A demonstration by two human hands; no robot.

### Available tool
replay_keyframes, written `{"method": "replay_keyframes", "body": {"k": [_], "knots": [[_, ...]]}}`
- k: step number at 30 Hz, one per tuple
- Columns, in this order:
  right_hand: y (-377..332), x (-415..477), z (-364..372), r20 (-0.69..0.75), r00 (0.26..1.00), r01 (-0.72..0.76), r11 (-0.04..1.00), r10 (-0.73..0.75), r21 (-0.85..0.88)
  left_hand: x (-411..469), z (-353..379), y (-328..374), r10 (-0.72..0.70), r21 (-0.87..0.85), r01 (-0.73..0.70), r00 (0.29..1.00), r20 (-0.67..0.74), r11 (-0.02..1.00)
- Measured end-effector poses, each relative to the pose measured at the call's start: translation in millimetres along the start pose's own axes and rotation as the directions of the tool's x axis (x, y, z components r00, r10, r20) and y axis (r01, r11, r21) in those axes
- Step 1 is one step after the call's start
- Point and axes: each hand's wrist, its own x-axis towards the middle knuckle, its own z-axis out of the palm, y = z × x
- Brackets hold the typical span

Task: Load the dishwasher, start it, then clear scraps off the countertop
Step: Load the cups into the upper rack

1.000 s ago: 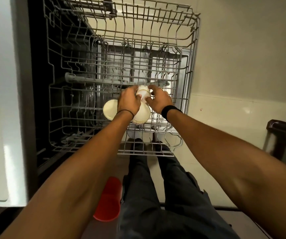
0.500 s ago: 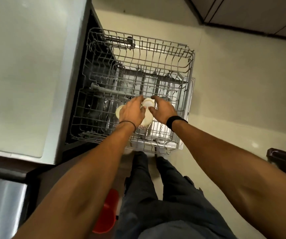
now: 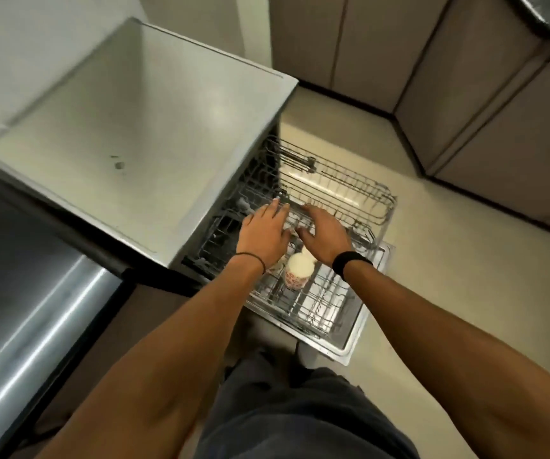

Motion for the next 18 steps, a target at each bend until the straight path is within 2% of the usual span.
{"method": "replay_keyframes", "body": {"k": [6, 11, 18], "knots": [[-88.2, 23.0, -0.8, -0.011, 0.971, 0.239, 0.967, -0.241, -0.090, -27.5, -58.9, -63.3, -0.158, 0.027, 0.167, 0.965, -0.211, 0.986], [-178.5, 32.8, 24.4, 0.086, 0.918, 0.392, 0.918, -0.387, -0.052, -72.0, -100.1, -133.2, -0.288, 0.008, 0.311, 0.891, -0.351, 0.950], [-315.2, 19.9, 86.2, 0.110, 0.835, 0.546, 0.836, -0.538, -0.052, -159.4, -138.9, -242.6, -0.450, -0.064, 0.469, 0.789, -0.419, 0.881]]}}
